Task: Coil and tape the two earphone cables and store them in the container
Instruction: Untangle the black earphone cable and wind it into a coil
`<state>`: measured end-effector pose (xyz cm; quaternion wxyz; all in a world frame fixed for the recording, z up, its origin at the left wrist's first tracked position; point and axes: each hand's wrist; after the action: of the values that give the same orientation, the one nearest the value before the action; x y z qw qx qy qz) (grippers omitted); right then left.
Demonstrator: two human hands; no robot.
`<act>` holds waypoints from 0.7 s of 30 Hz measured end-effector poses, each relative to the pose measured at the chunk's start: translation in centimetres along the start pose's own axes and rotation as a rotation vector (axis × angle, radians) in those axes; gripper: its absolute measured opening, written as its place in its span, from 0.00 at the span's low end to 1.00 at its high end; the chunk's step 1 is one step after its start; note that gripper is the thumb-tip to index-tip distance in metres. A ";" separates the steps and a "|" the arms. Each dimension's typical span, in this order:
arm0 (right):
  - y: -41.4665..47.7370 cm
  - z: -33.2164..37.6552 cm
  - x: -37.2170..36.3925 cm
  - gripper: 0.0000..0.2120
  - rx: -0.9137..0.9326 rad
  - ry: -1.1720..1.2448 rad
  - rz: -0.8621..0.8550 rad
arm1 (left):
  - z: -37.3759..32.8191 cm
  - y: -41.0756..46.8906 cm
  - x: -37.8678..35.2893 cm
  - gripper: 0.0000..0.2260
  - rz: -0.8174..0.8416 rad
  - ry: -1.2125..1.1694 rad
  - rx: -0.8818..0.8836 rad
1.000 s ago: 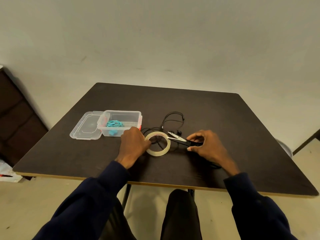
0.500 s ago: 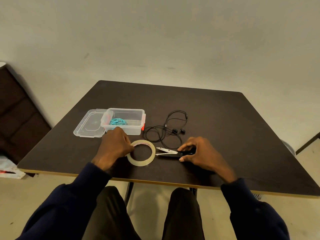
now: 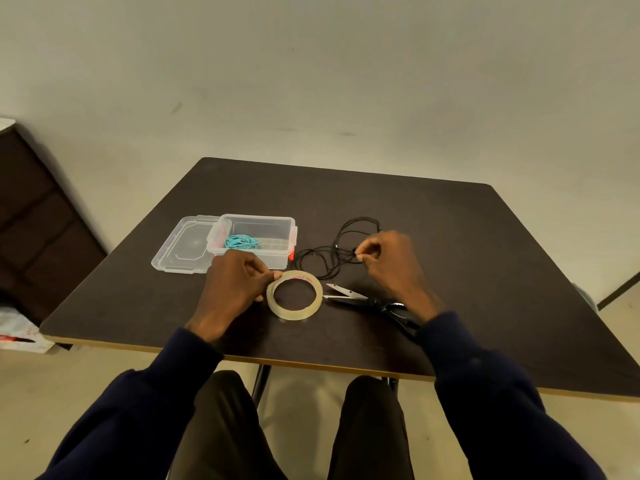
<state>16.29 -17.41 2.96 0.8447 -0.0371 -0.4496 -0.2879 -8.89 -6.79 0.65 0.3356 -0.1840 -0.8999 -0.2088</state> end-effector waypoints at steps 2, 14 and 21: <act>1.2 0.6 -0.3 0.08 -0.022 -0.036 -0.024 | -0.3 0.1 0.0 0.10 -0.030 -0.020 -0.045; 2.9 1.2 -0.5 0.05 0.072 -0.124 -0.097 | -1.5 1.9 -1.0 0.09 -0.011 -0.086 -0.221; 2.3 0.1 -1.5 0.05 0.206 -0.242 0.308 | -2.1 2.2 -1.4 0.09 0.023 -0.107 -0.235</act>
<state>16.77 -14.79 2.30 0.8180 -0.0530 -0.5637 -0.1016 -5.71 -6.29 1.69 0.2654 -0.2436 -0.8837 -0.2989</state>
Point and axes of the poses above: each hand's wrist, its own y-axis towards the middle knuckle, its own x-axis out of the back of the hand, z = x × y, and after that the axes turned 10 degrees about -x, right-handed
